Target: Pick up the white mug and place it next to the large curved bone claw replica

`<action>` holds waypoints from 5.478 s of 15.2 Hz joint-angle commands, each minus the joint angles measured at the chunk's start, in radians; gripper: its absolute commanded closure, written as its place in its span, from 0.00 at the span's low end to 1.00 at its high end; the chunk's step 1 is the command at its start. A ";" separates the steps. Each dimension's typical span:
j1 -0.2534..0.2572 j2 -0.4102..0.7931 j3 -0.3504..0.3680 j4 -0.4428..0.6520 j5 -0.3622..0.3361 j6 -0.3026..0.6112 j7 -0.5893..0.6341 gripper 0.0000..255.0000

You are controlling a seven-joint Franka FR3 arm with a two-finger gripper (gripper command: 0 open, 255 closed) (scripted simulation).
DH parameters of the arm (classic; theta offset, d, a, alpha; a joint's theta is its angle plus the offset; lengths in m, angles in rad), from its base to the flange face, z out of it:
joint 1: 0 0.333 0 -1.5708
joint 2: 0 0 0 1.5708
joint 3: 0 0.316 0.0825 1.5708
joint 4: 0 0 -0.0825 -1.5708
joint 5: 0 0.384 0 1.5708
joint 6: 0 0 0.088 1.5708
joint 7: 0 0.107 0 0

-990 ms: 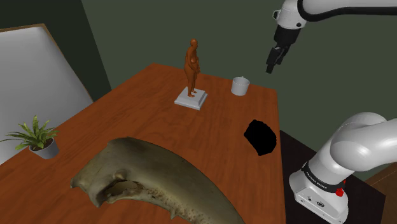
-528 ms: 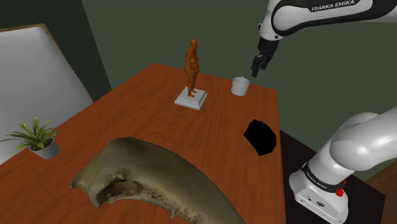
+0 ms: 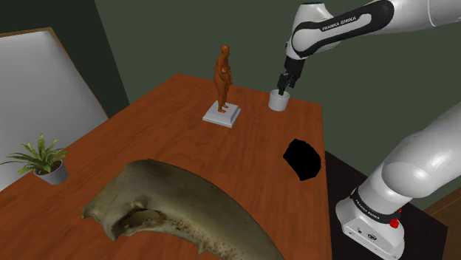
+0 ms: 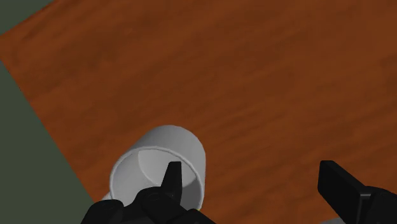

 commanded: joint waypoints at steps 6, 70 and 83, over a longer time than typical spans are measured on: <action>-0.018 0.263 -0.028 0.145 0.068 0.118 -0.054 0.00; -0.021 0.200 -0.029 0.451 0.066 -0.250 -0.063 1.00; 0.068 0.077 0.065 0.373 0.046 -0.302 0.123 1.00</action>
